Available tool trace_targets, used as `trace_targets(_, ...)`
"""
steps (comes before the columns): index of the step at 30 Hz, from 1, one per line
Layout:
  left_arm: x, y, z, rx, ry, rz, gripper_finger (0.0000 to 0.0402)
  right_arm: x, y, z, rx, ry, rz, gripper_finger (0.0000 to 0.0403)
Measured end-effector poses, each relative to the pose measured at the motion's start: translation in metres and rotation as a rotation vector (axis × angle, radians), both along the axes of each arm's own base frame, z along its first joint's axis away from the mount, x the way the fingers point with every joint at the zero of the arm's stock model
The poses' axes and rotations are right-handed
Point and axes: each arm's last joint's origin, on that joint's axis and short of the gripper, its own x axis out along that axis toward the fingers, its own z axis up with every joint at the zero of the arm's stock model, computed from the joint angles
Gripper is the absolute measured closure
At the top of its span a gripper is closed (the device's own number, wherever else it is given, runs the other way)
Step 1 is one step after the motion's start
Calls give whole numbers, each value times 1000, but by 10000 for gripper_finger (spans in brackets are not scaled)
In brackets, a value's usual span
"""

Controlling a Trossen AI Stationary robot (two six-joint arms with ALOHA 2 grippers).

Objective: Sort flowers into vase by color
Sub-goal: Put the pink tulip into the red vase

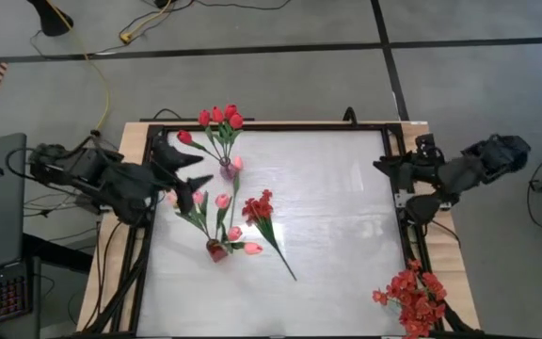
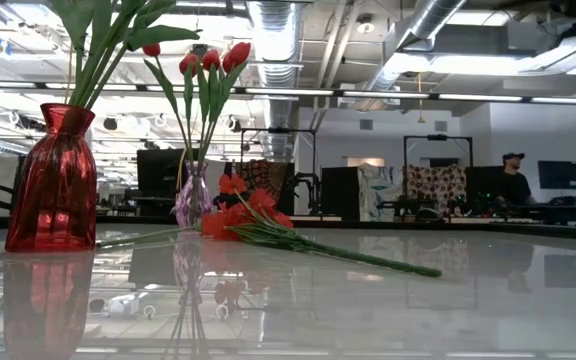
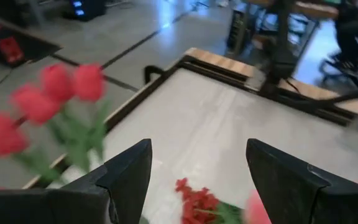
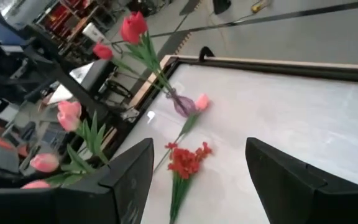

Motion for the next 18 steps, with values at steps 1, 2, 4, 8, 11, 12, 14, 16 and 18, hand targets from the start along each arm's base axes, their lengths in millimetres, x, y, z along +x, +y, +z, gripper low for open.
trace_targets(1,-6,3,-5,-11,-11,20,152,5,-1,1,2,3,-2,121)
trace_targets(2,-12,6,-9,-24,-22,33,152,9,-2,2,8,10,8,121)
trace_targets(4,-19,10,-19,-37,-33,50,152,20,-6,3,20,23,23,121)
trace_targets(8,-28,17,-37,-55,-29,89,152,43,-18,2,27,66,43,121)
trace_targets(11,-30,23,-48,-91,-25,142,152,64,-29,-3,33,128,76,121)
trace_targets(12,-30,25,-51,-106,-18,161,152,71,-32,-6,33,155,86,121)
trace_targets(14,-29,30,-54,-126,-12,192,152,86,-39,-13,28,214,104,121)
trace_targets(16,-29,34,-54,-155,-7,203,152,100,-44,-21,20,264,121,121)
trace_targets(18,-28,38,-55,-197,3,192,152,114,-47,-28,15,308,148,121)
